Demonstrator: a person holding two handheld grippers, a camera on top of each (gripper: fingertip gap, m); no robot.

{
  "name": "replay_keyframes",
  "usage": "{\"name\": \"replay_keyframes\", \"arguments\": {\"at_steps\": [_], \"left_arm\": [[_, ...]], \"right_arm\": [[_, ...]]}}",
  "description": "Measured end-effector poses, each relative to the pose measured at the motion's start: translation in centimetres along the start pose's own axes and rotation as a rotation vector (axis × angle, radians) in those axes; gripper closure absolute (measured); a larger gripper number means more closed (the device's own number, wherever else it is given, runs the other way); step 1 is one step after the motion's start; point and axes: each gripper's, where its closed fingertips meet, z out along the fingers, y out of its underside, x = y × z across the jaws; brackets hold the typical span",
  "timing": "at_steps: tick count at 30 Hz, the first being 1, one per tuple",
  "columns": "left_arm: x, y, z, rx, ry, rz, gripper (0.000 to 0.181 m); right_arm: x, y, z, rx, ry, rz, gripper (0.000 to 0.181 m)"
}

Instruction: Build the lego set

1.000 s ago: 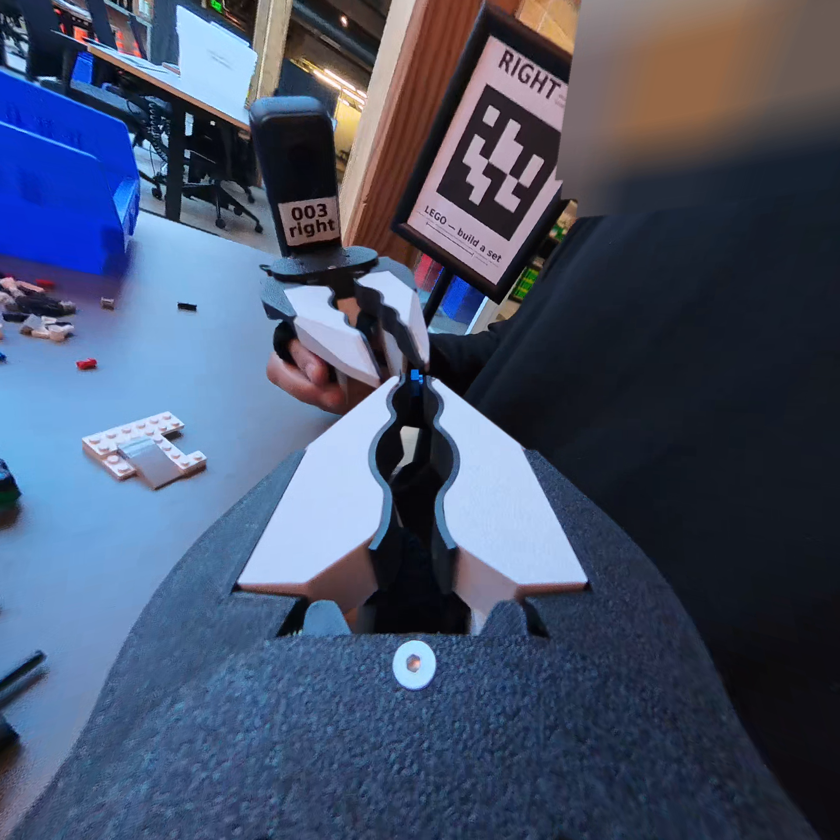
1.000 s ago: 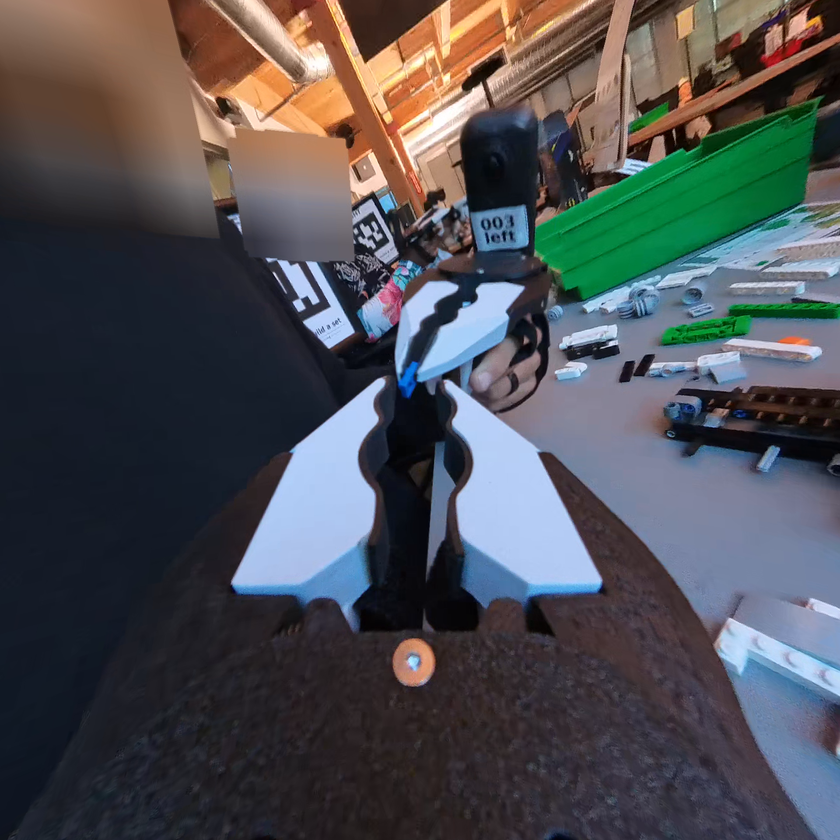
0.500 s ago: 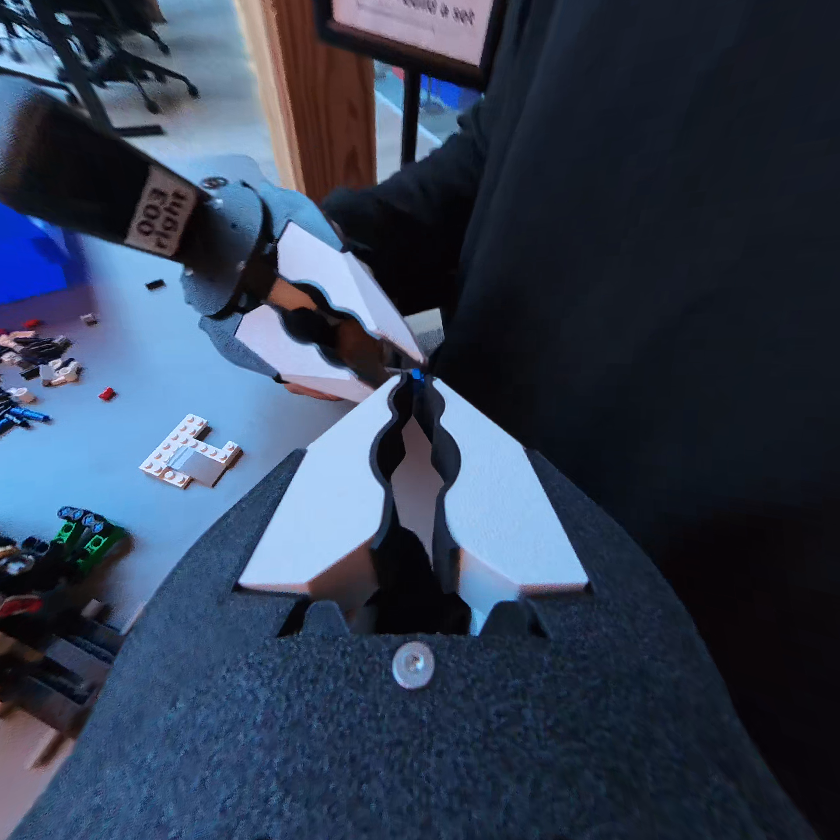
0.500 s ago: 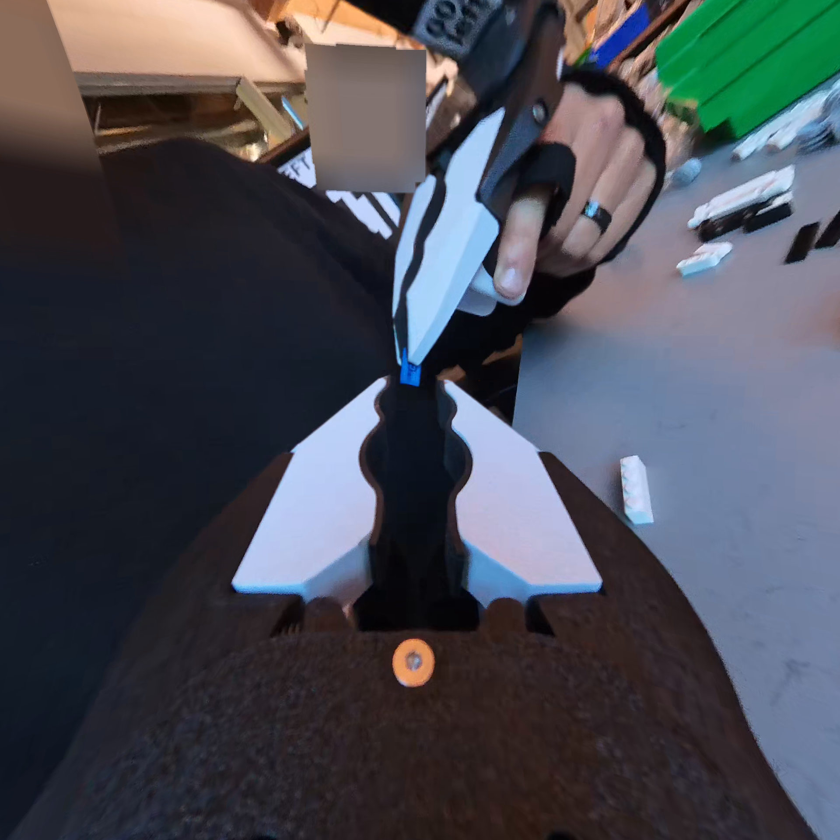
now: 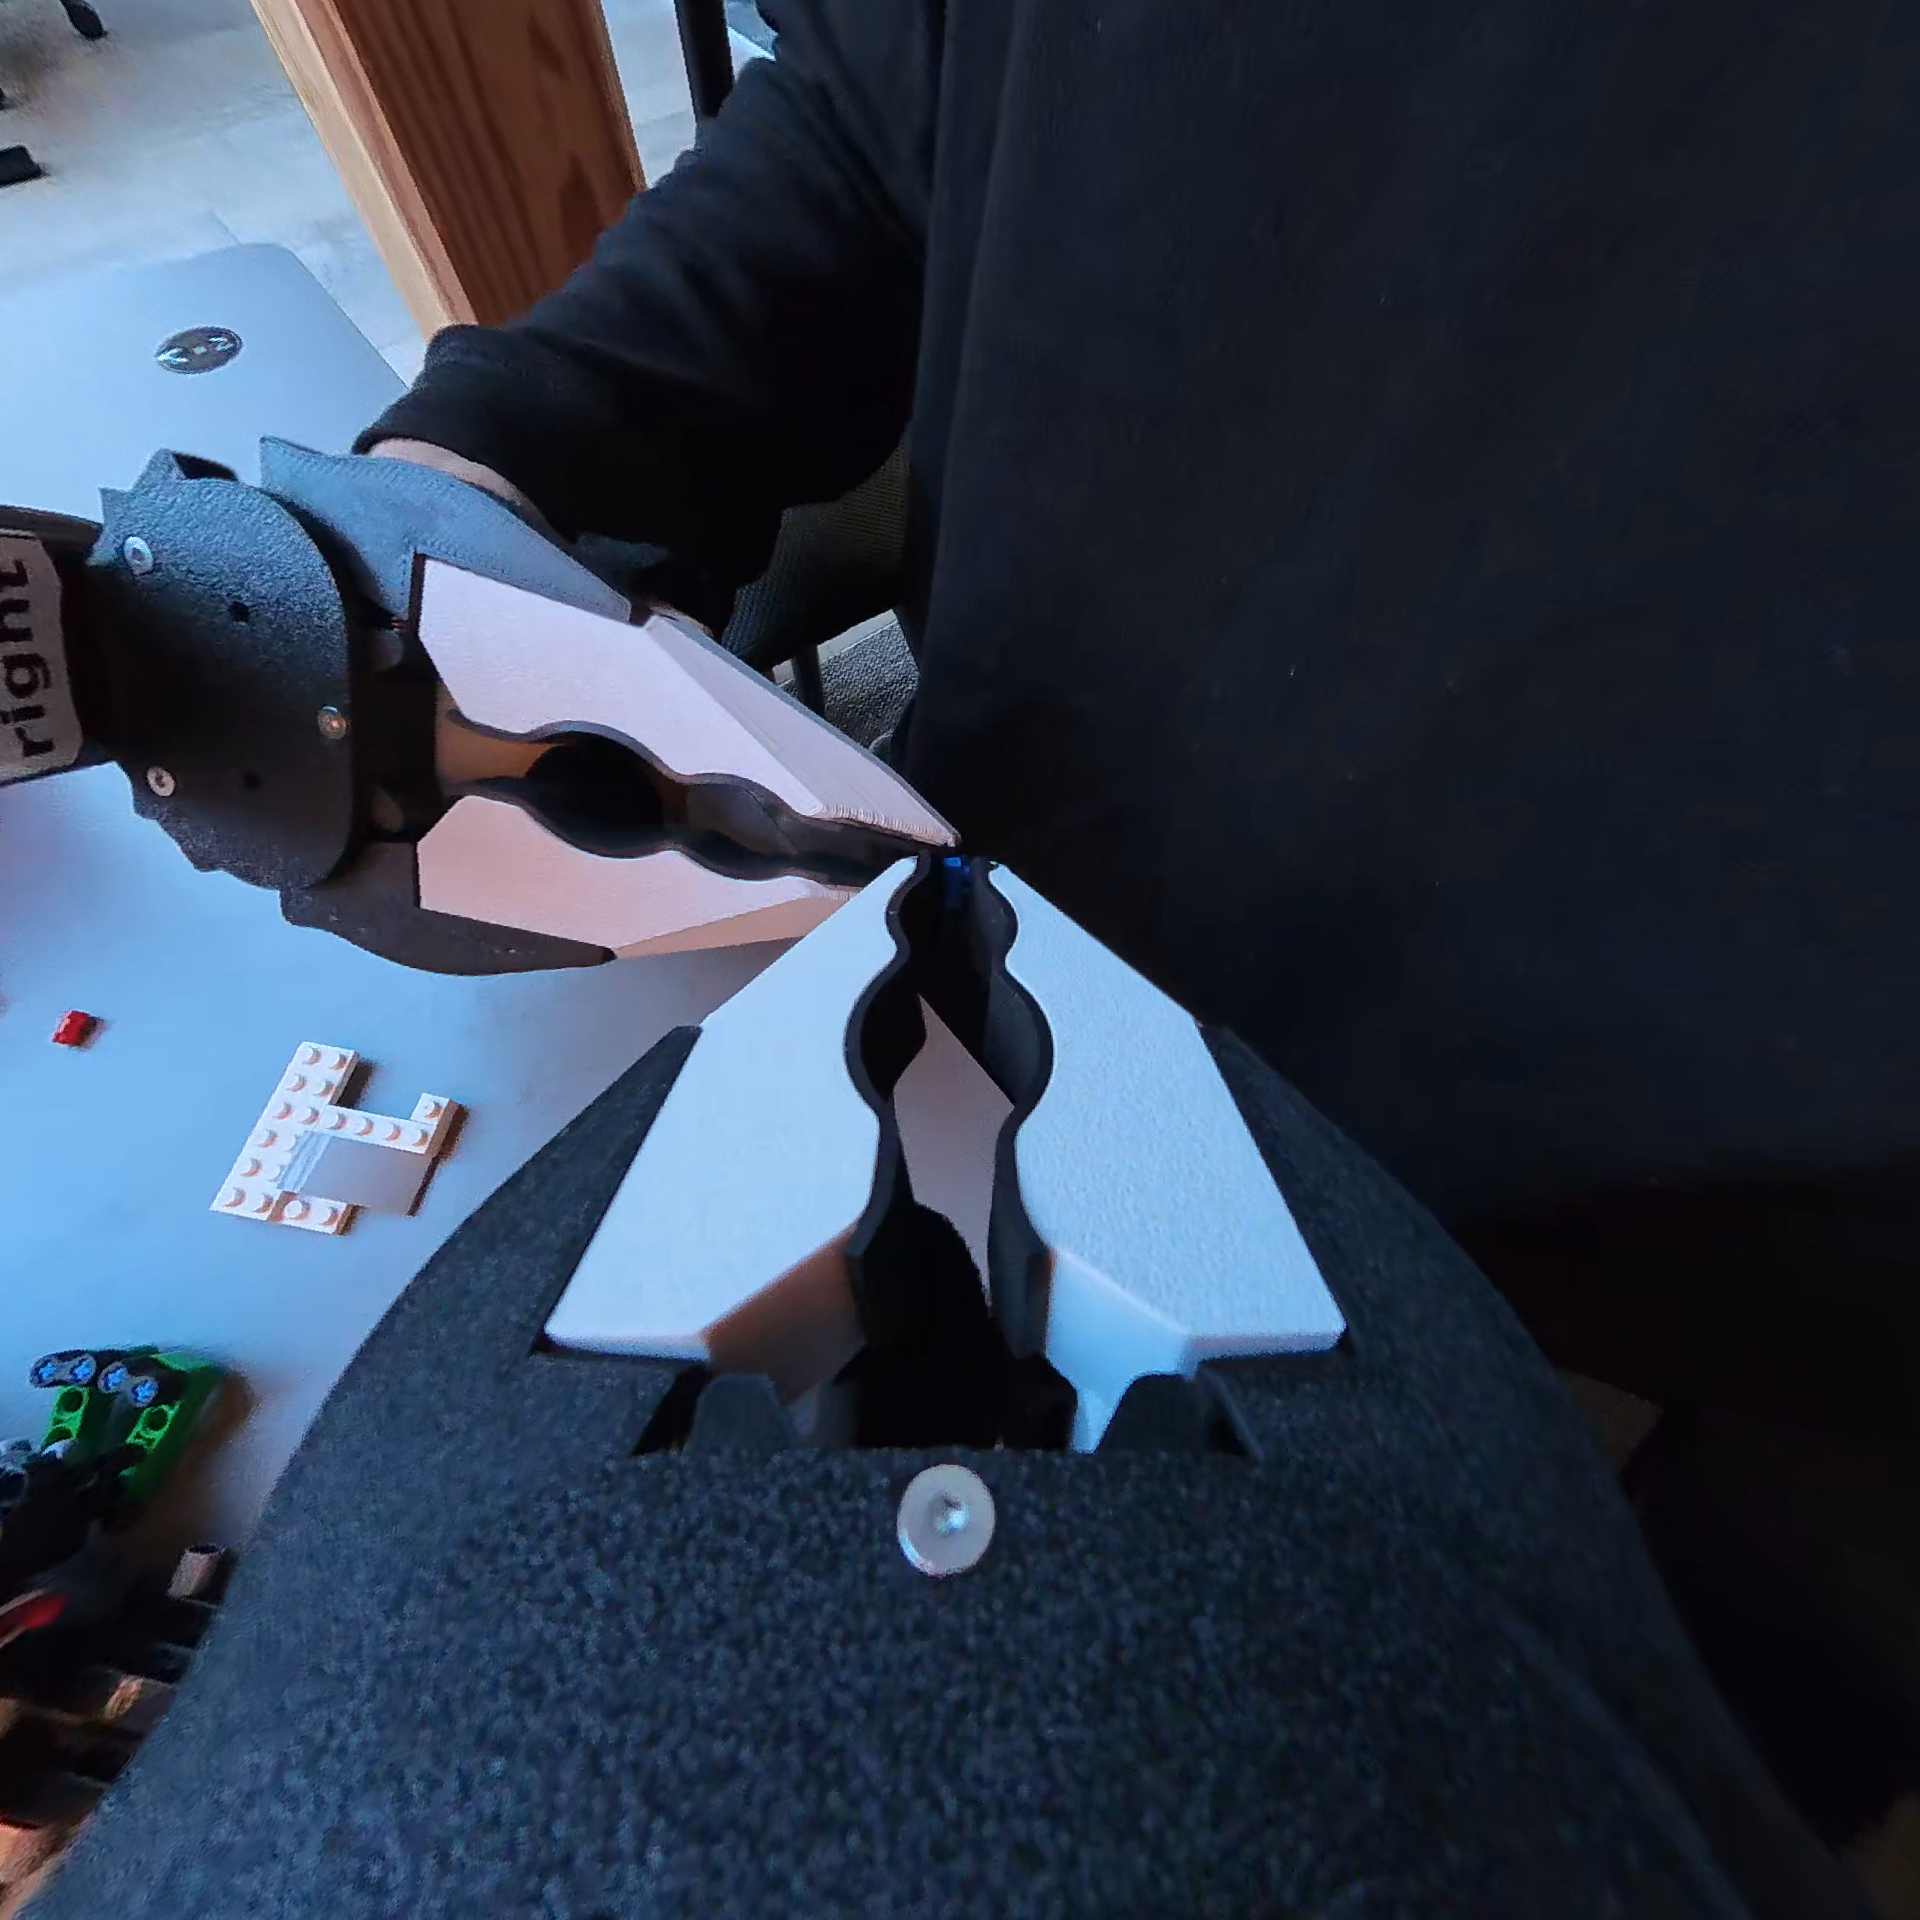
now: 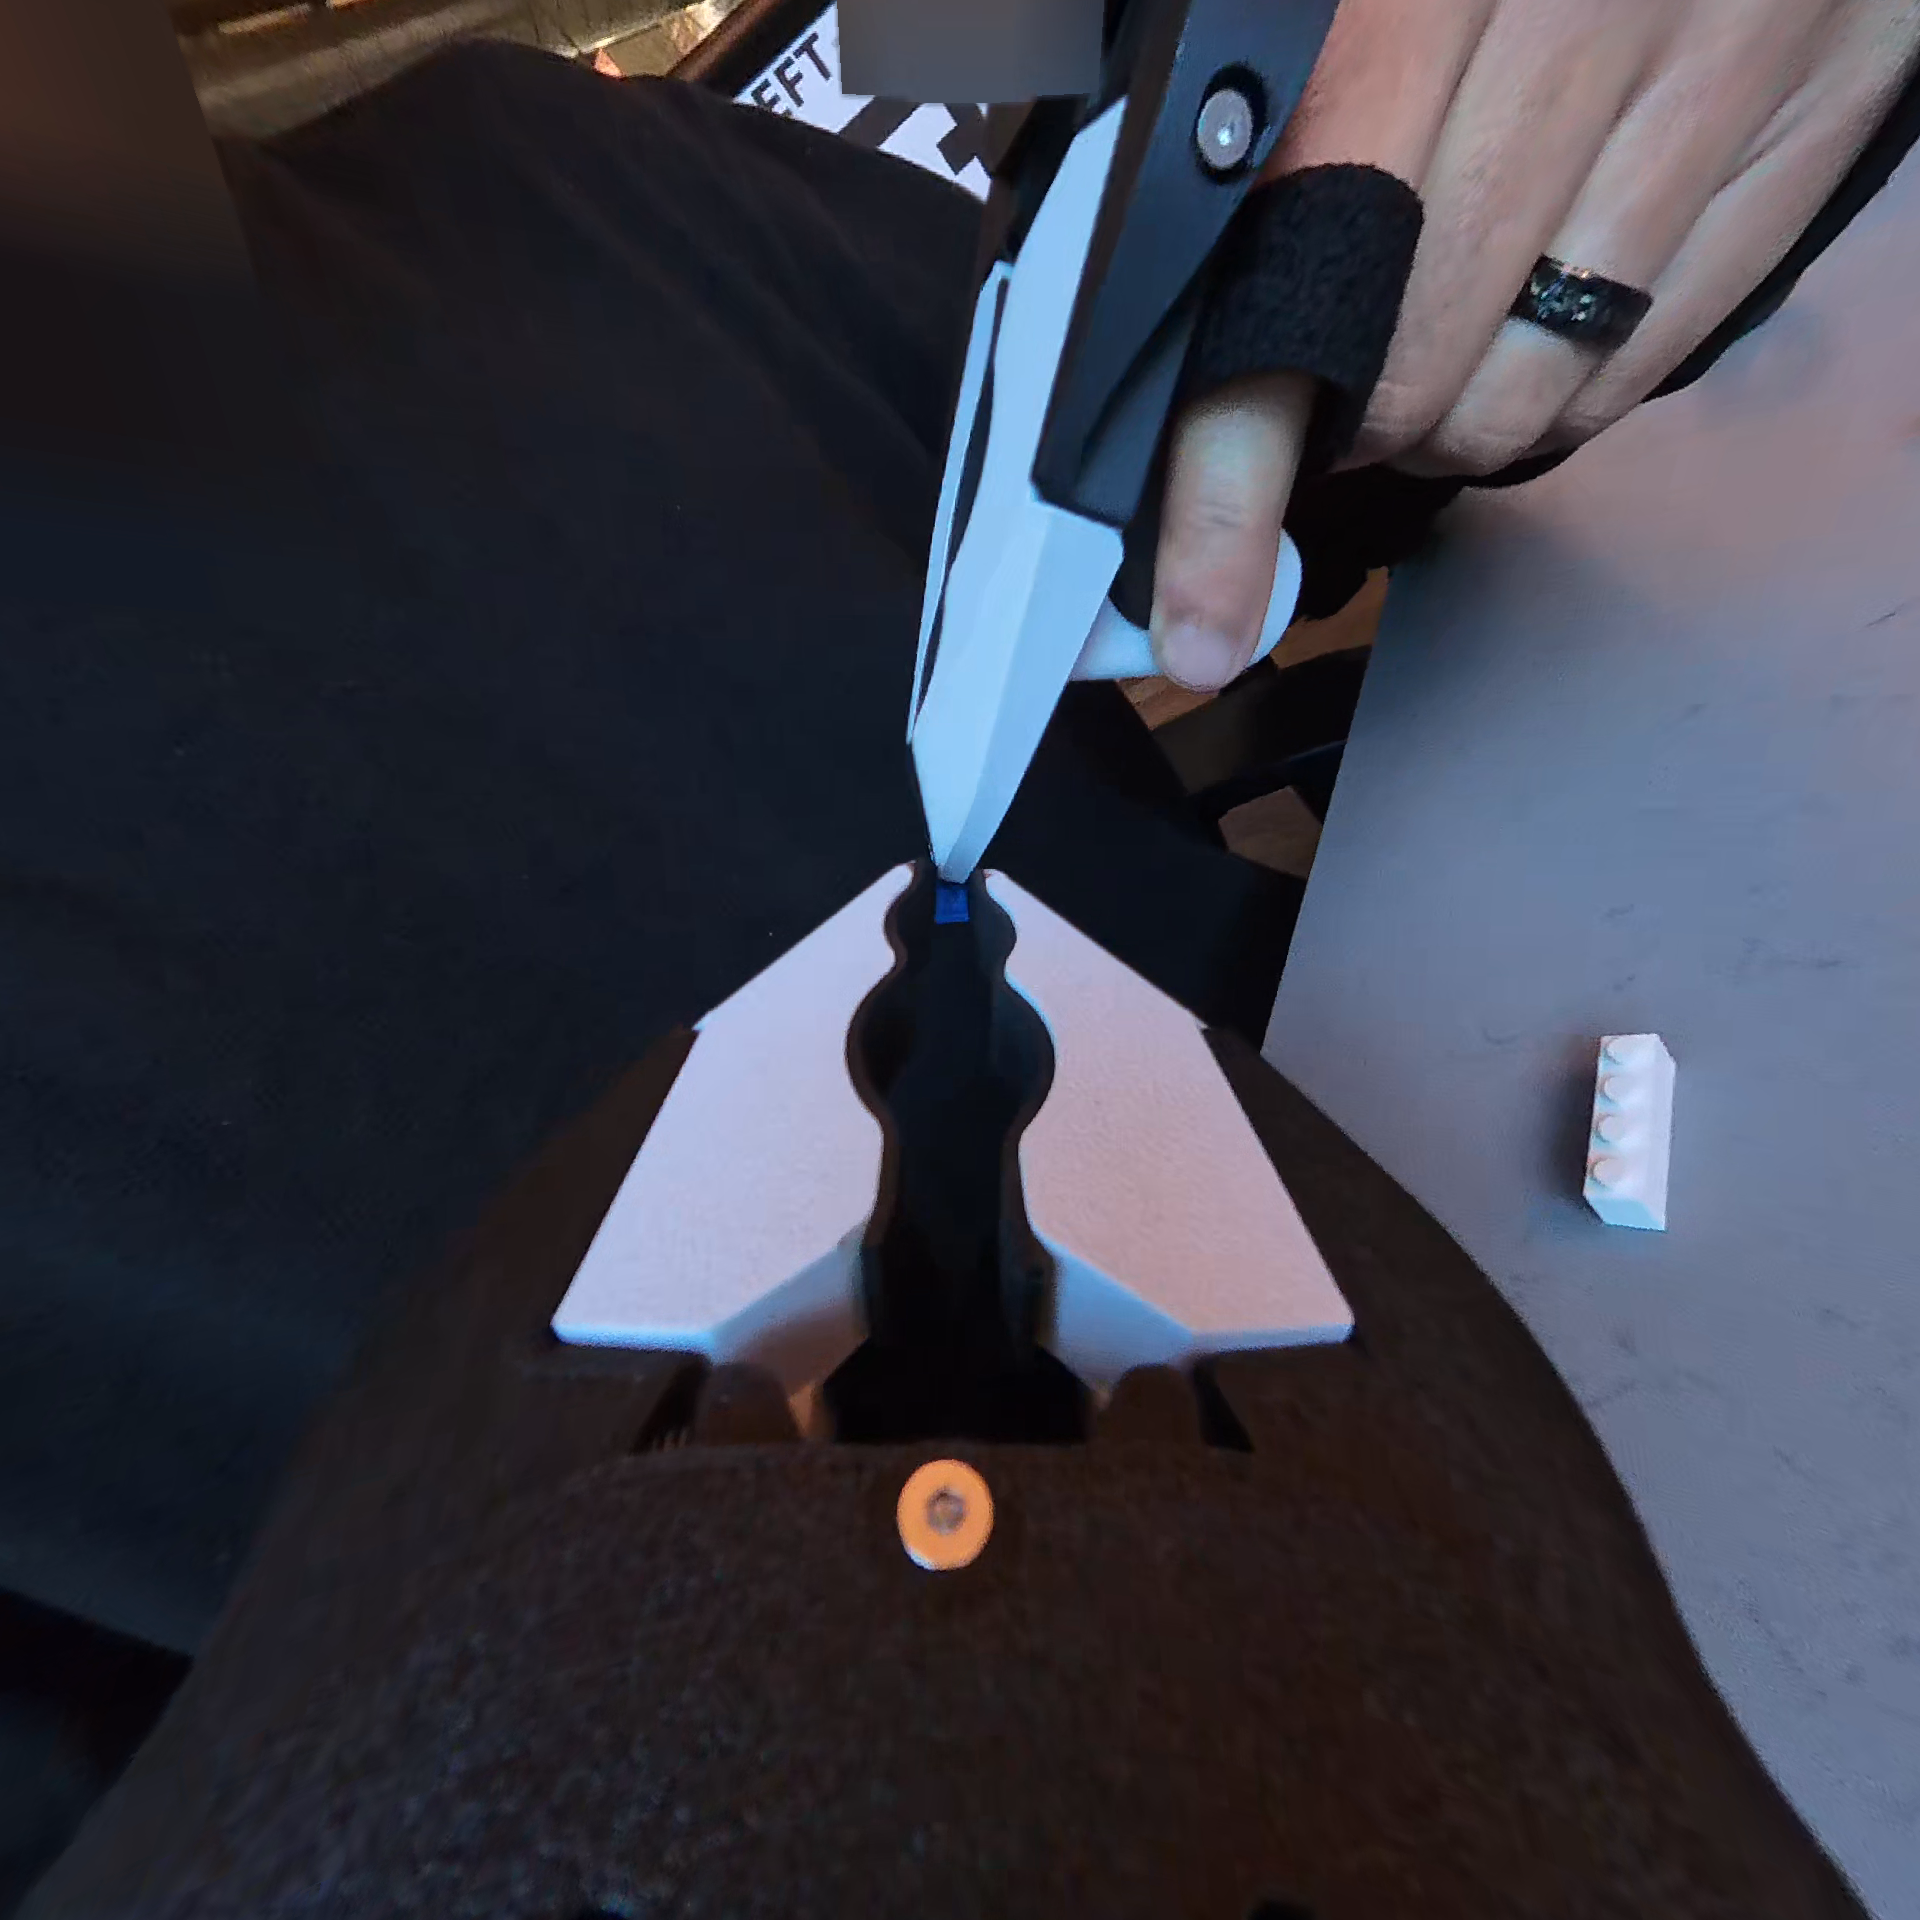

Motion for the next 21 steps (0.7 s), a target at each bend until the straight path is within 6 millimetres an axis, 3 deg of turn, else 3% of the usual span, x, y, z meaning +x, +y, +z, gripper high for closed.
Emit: {"name": "replay_keyframes", "arguments": {"at_steps": [21], "left_arm": [[0.35,-0.17,0.57,-0.025,0.034,0.05,0.178]], "right_arm": [[-0.44,0.6,0.33,-0.02,-0.056,-0.023,0.176]]}}
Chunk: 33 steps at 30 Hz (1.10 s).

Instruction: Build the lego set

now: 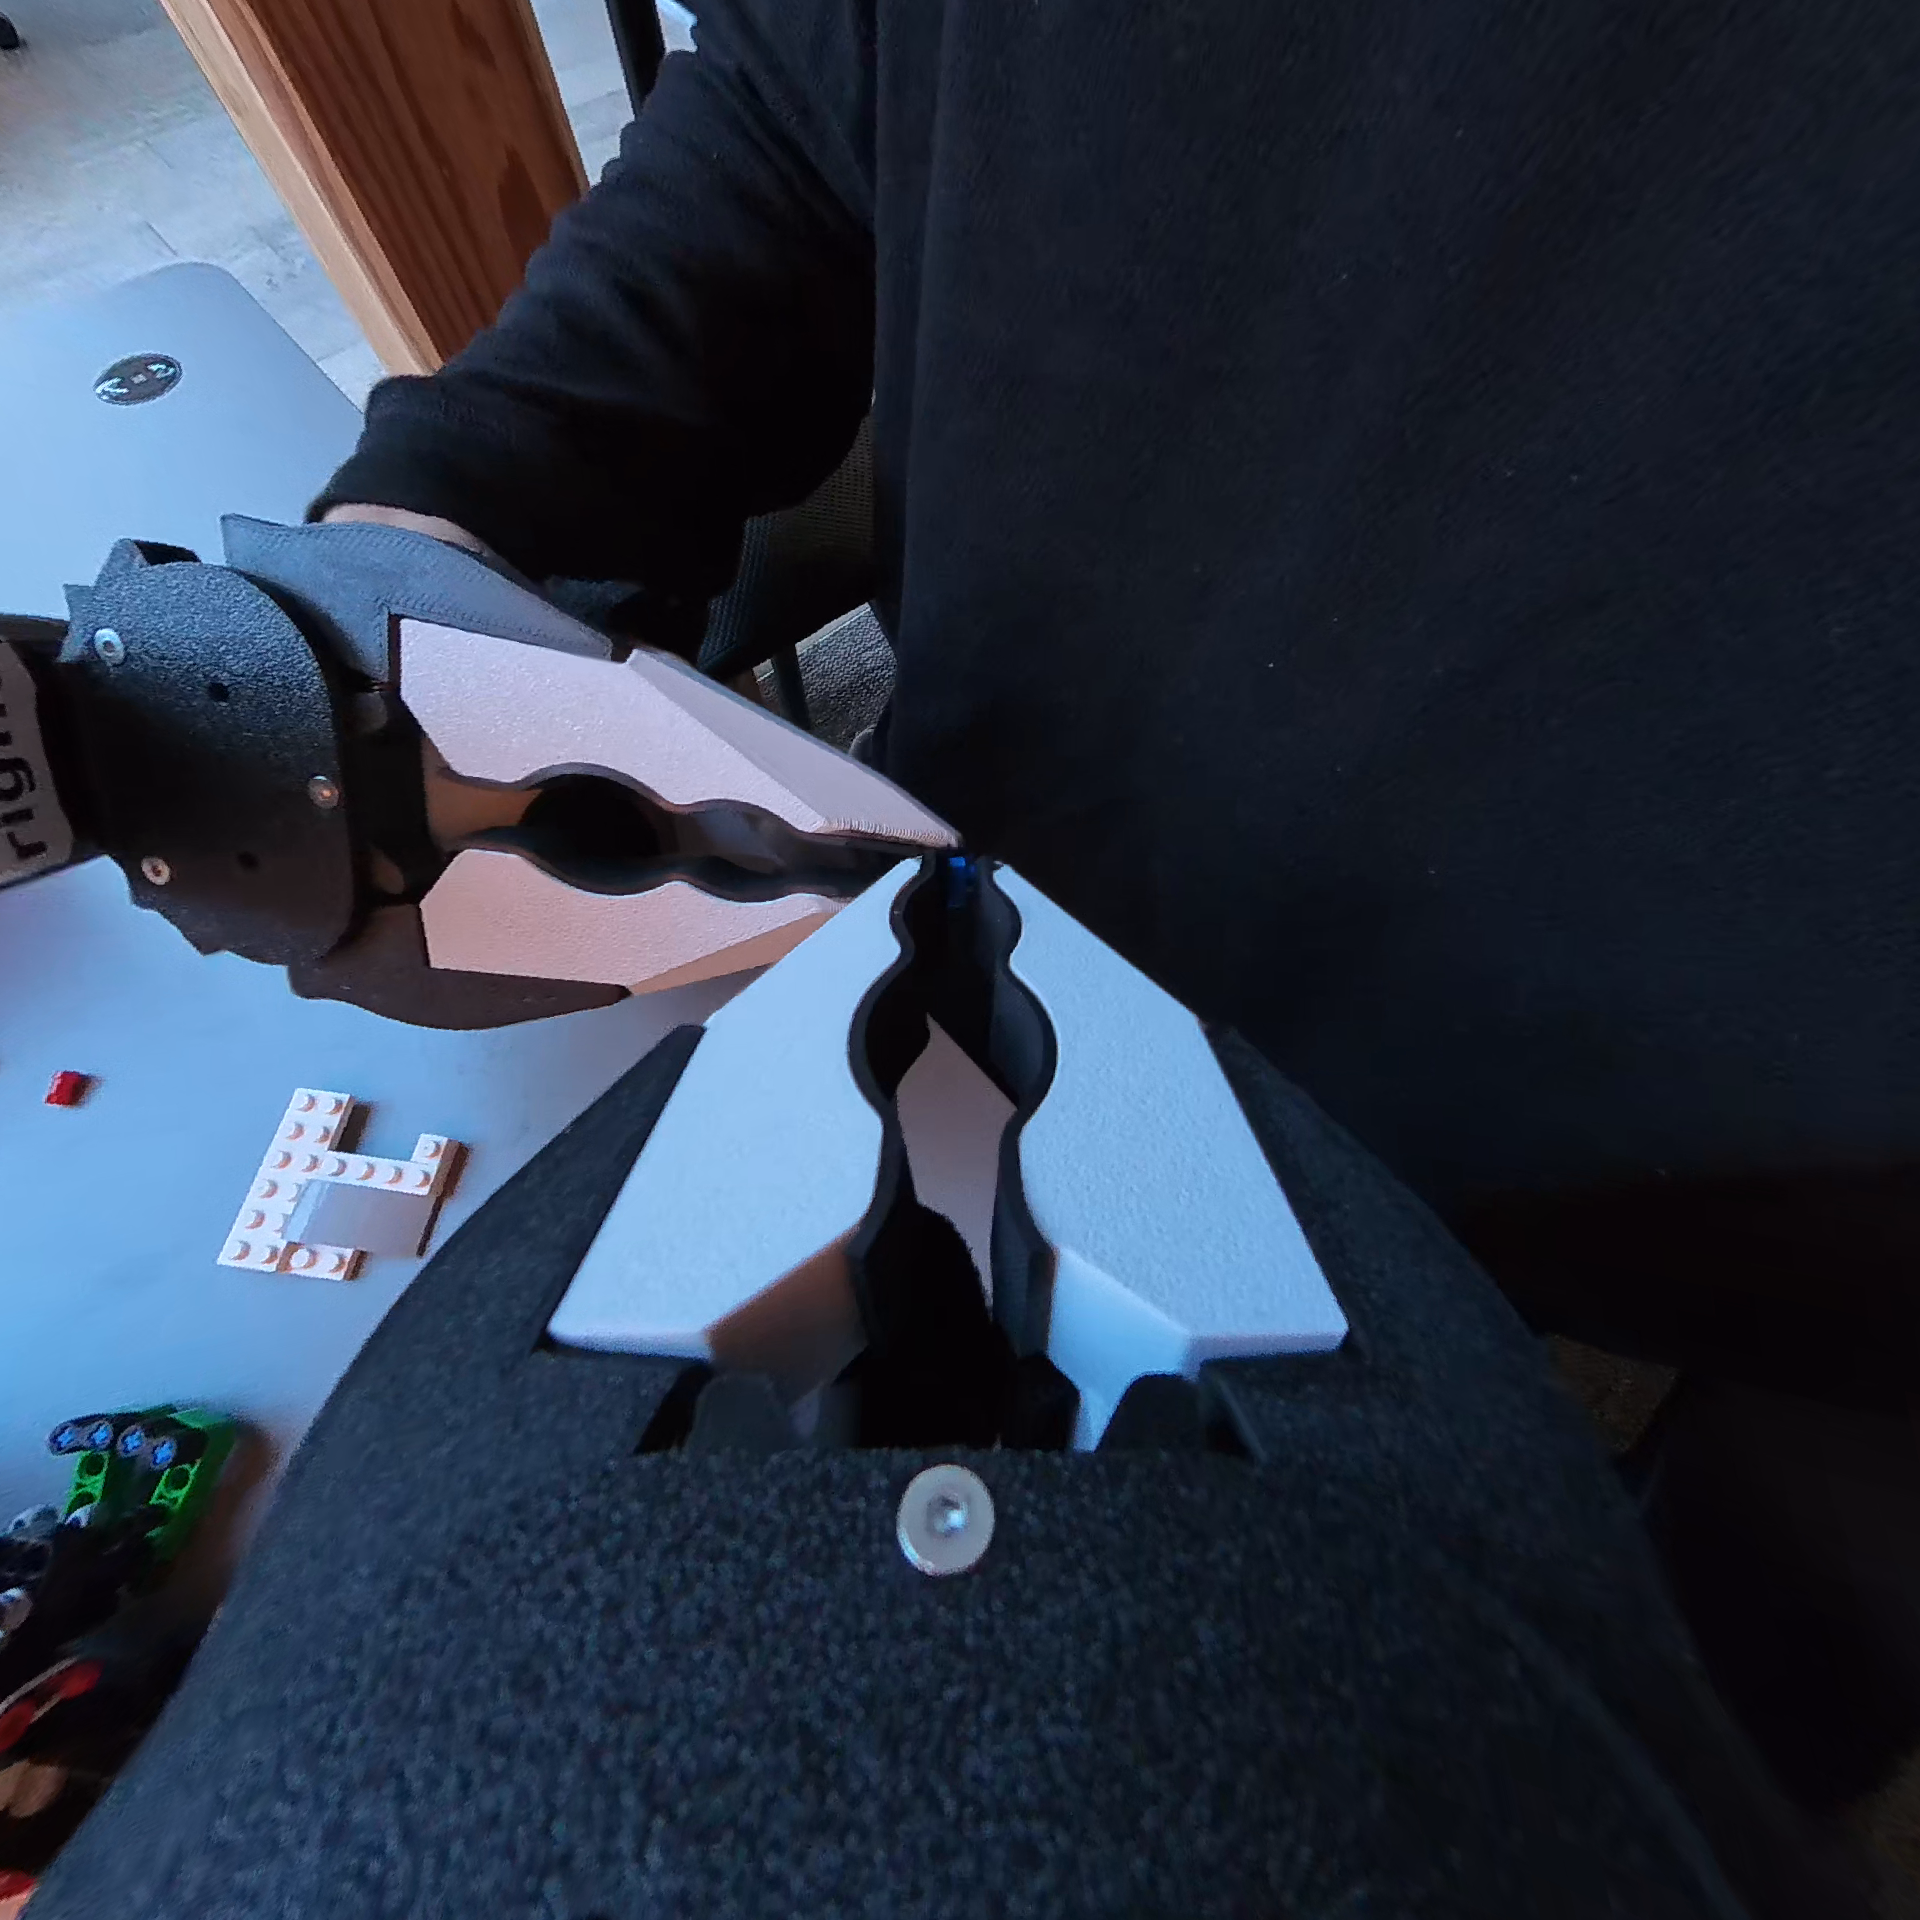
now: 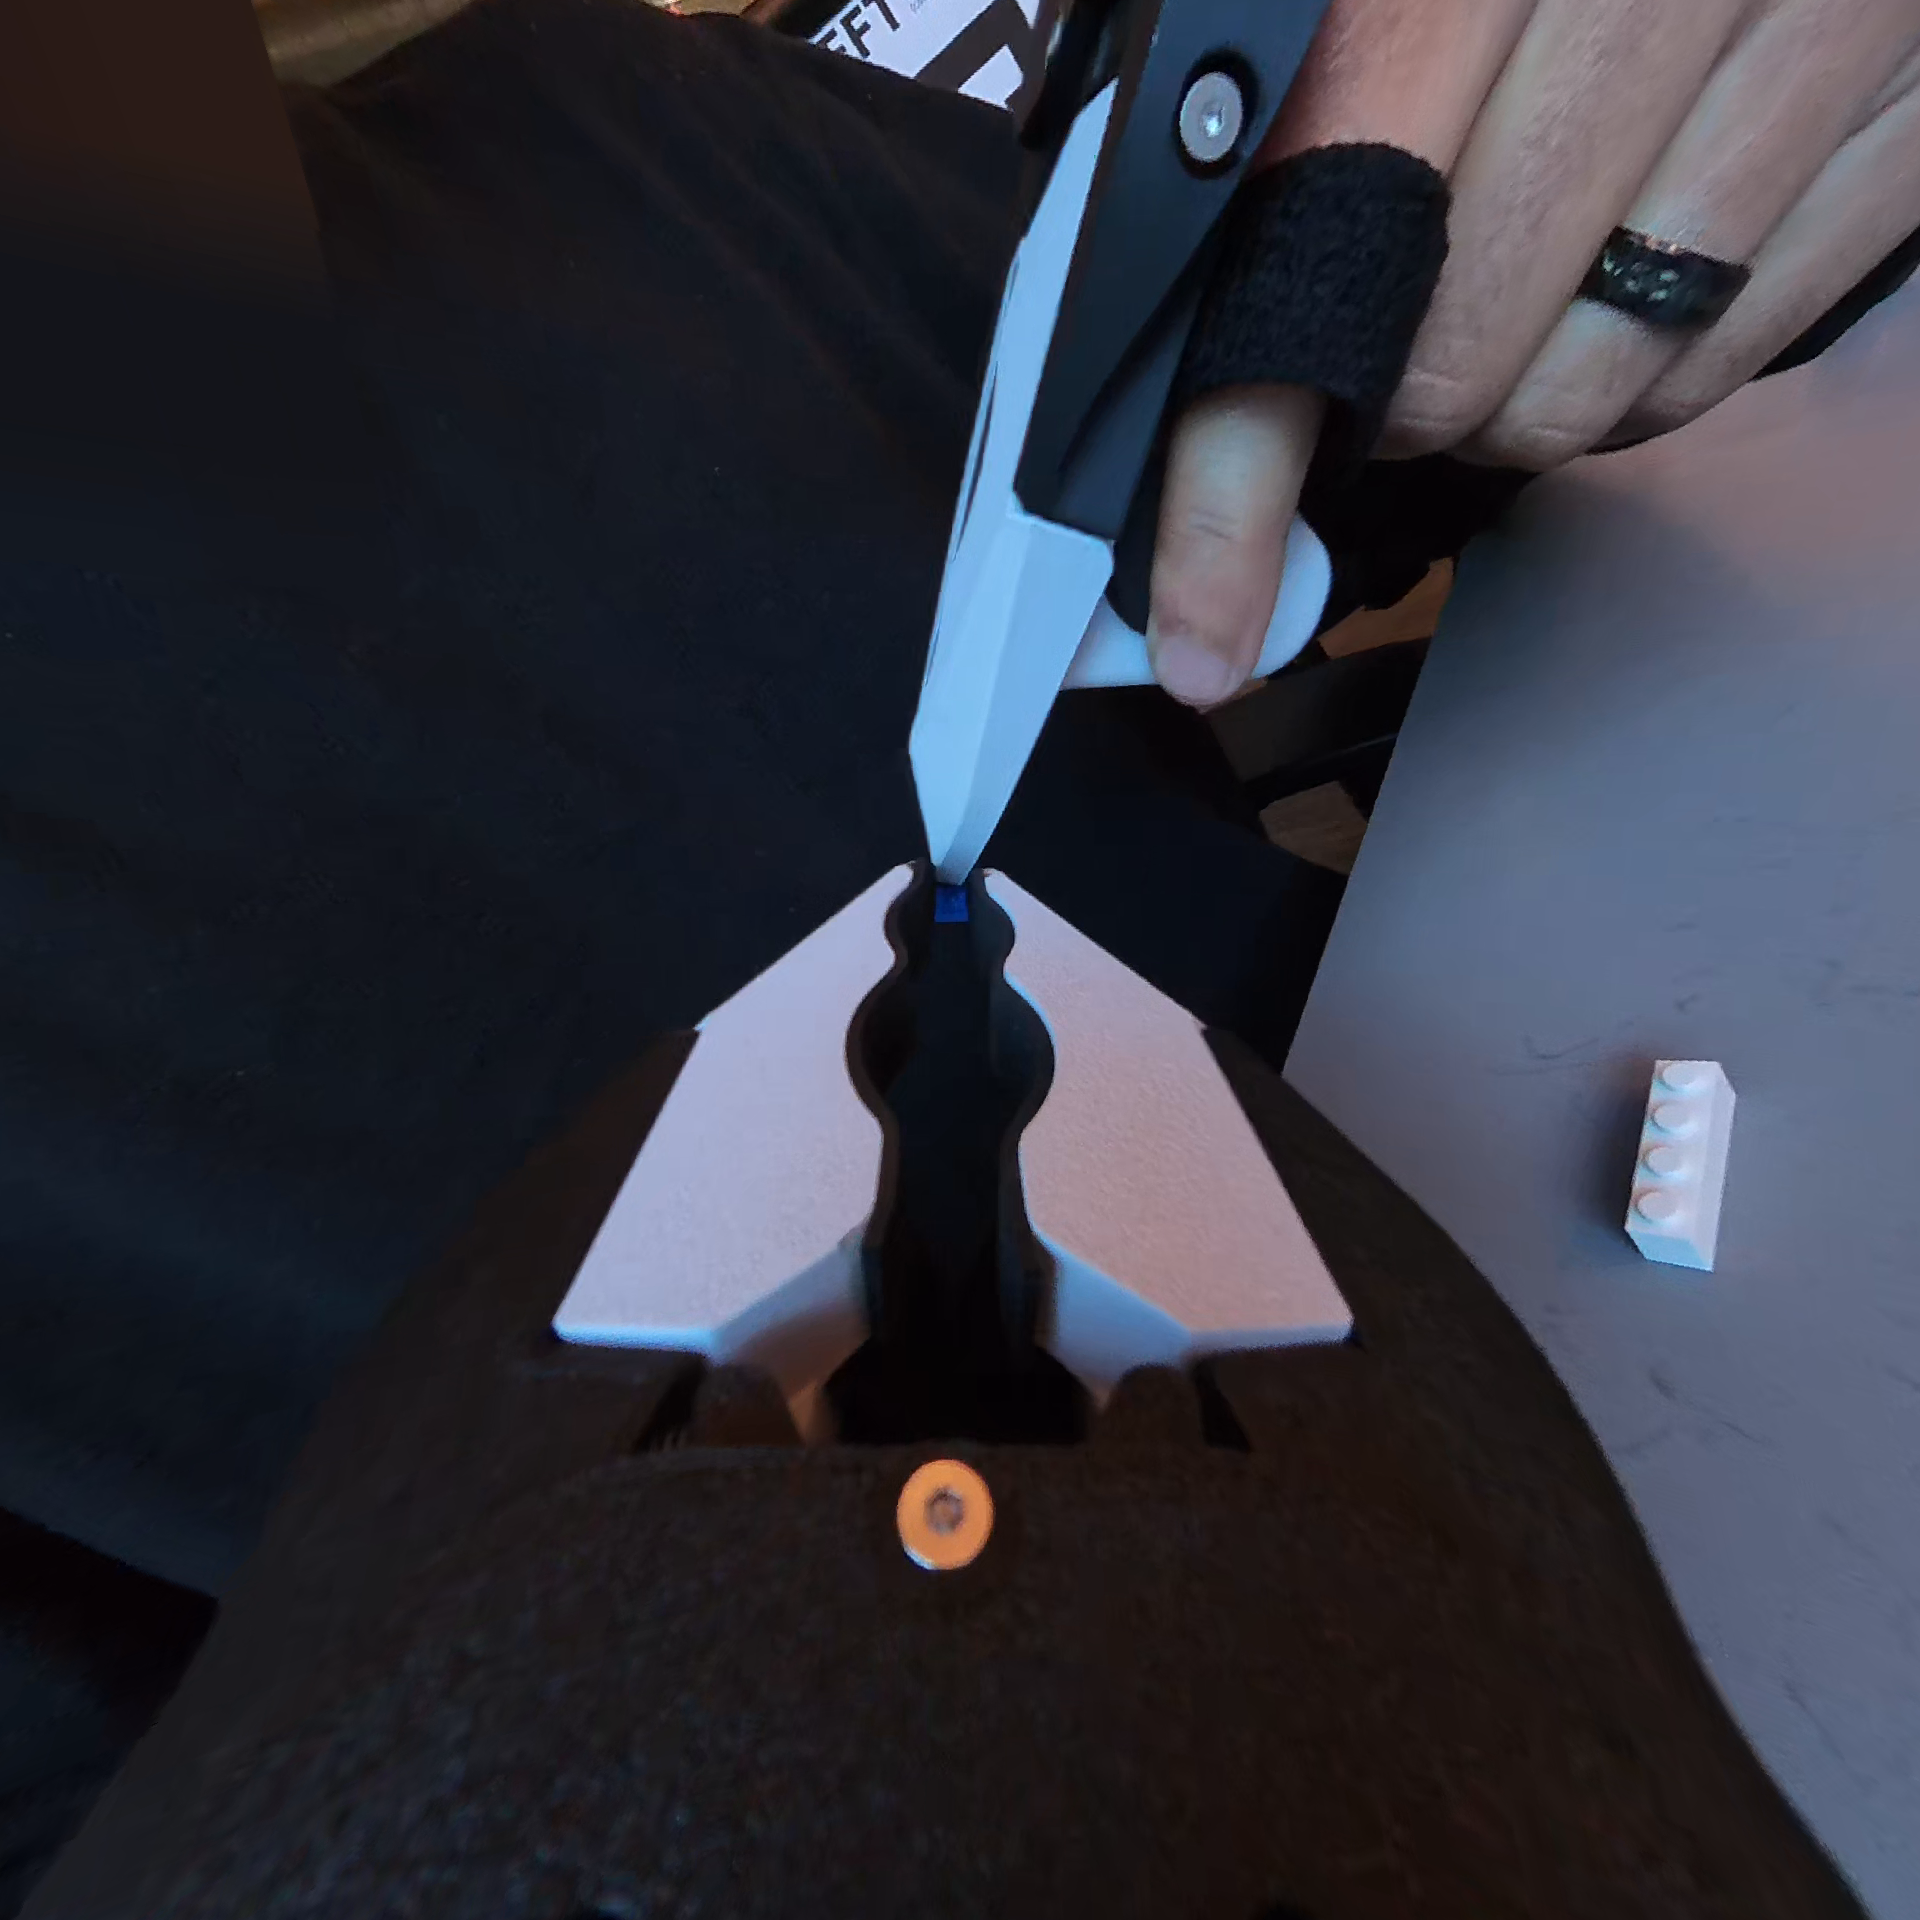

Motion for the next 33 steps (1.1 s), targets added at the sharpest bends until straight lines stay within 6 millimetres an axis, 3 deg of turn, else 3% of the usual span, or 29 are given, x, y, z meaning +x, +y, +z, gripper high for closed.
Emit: {"name": "replay_keyframes", "arguments": {"at_steps": [7,12,18,24,33], "left_arm": [[-2.4,0.6,-1.1,0.027,-0.138,-0.117,0.177],[-3.1,0.7,-1.5,0.095,-0.174,-0.158,0.177],[-3.1,0.8,-1.6,0.098,-0.181,-0.15,0.177],[-2.1,-0.2,-1.5,0.149,-0.11,-0.096,0.178],[-1.7,-1.4,-1.8,0.224,-0.076,-0.071,0.178]], "right_arm": [[1.4,-1.2,-2.2,0.133,0.103,-0.022,0.178],[1.8,-1.7,-2.7,0.186,0.137,-0.027,0.178],[1.9,-1.8,-2.8,0.206,0.129,-0.007,0.178],[0.9,-1.8,-1.9,0.177,0.021,0.011,0.17],[-0.2,-2.1,-1.5,0.142,-0.068,-0.014,0.174]]}}
